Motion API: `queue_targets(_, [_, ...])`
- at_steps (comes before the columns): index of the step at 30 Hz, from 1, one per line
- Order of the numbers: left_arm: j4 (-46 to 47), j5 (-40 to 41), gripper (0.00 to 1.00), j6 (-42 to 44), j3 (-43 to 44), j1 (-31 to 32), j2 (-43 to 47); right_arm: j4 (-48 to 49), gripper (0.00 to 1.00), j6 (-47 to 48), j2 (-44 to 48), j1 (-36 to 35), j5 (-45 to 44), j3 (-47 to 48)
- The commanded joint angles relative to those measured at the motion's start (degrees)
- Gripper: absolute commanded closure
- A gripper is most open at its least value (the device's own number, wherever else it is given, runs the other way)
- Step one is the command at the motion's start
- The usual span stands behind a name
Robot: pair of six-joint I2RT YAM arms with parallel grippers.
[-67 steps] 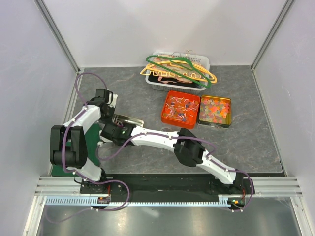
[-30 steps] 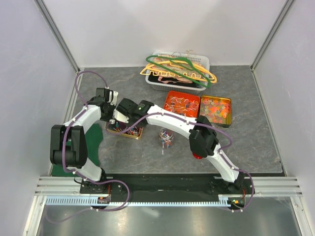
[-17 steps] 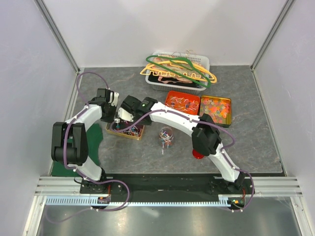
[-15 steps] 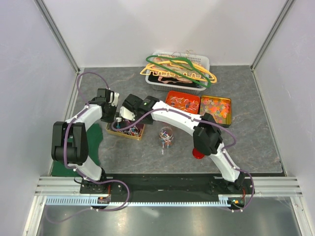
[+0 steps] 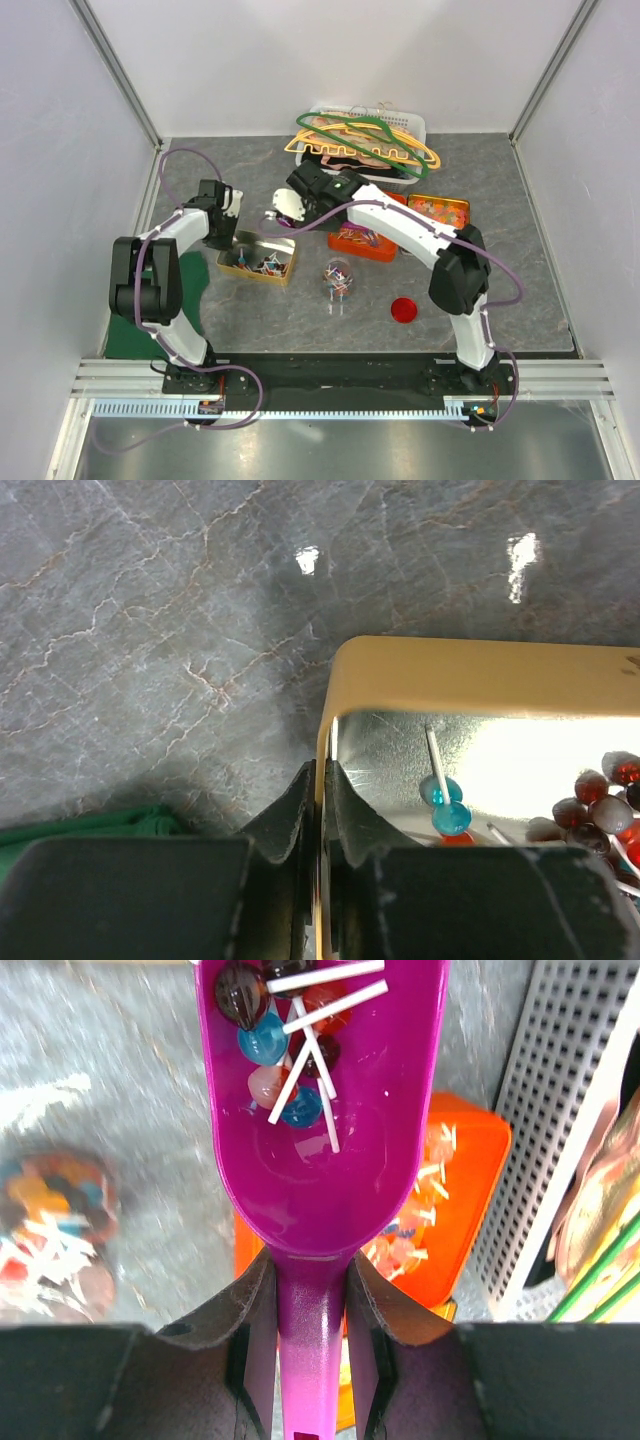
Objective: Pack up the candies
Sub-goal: Place the fake candies in the packing bottle.
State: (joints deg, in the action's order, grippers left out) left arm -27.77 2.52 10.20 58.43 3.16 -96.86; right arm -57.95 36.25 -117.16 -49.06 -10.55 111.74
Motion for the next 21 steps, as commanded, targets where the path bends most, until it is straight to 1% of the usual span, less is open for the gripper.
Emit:
queue_targets(1, [0.0, -1.5, 0.82, -0.8, 3.1, -1.7, -1.5, 0.0, 1.00, 3.0, 7.9, 2.6, 4.0, -5.1])
queue_targets(3, [0.0, -1.6, 0.78, -0.6, 3.8, -2.4, -2.1, -0.1, 1.00, 3.8, 11.2, 3.4, 4.1, -7.3])
queue_targets(4, [-0.1, -1.8, 0.73, -0.6, 4.0, -2.6, -2.1, -0.2, 1.00, 4.5, 12.2, 3.7, 4.5, -9.2])
queue_targets(6, [-0.3, -1.9, 0.68, -0.3, 4.6, -3.0, -2.3, -0.8, 1.00, 5.1, 15.5, 4.4, 4.8, -11.0])
queue_targets(7, [-0.3, -1.7, 0.63, -0.1, 4.8, -3.0, -2.5, -1.1, 1.00, 5.8, 16.4, 4.4, 4.8, -12.4])
queue_targets(8, [-0.3, -1.6, 0.61, 0.2, 5.2, -3.0, -2.8, -1.7, 1.00, 6.2, 18.3, 4.8, 4.9, -13.0])
queue_targets(10, [-0.4, -1.0, 0.60, 0.8, 6.5, -3.0, -3.9, -3.3, 1.00, 7.4, 20.3, 4.9, 5.3, -15.0])
queue_targets(11, [-0.6, -1.2, 0.60, 0.9, 7.7, -5.1, -4.5, -3.7, 1.00, 7.8, 22.4, 5.0, 5.5, -15.8])
queue_targets(15, [-1.9, -1.1, 0.60, 0.9, 11.0, -6.2, -6.9, -7.3, 1.00, 8.8, 27.0, 5.0, 6.3, -18.7])
queue_targets(21, [-2.4, 0.5, 0.59, 0.9, 15.4, -7.3, -10.8, -10.2, 1.00, 9.9, 33.3, 5.0, 5.6, -25.3])
